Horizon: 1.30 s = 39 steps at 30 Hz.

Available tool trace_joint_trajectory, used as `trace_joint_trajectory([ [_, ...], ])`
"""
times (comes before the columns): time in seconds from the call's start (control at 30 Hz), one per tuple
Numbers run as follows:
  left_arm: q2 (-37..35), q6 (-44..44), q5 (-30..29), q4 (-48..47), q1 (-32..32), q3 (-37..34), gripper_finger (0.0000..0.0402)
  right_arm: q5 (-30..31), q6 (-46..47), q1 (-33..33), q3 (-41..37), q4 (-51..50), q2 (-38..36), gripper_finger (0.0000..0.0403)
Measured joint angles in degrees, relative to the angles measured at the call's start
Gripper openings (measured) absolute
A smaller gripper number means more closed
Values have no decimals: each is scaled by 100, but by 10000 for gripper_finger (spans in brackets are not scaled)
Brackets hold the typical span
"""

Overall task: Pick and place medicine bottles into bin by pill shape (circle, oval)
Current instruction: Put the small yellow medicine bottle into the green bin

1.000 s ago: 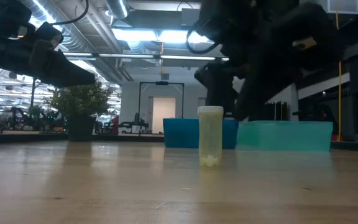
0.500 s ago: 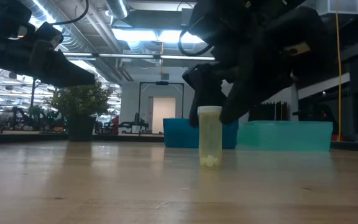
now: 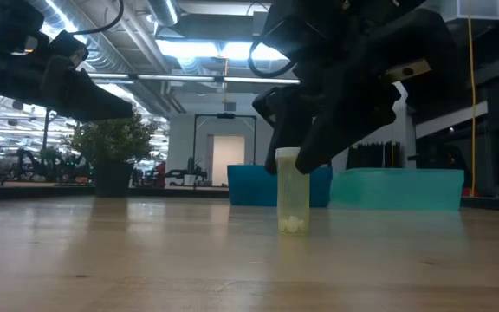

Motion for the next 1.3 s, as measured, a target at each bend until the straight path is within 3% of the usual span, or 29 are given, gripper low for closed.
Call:
trace_joint_trajectory([
  [0.4,0,0,0,0,0,1,234,-42,303,-150,0,-525,-270,116],
  [1.0,0,-1,1,0,1,-1,234,3481,1489,-718,-50,-3164,-2435,122],
  [1.3,0,1,0,-13,-1,-1,234,4381,2215,-1482,-1348,-3384,-4114,120],
])
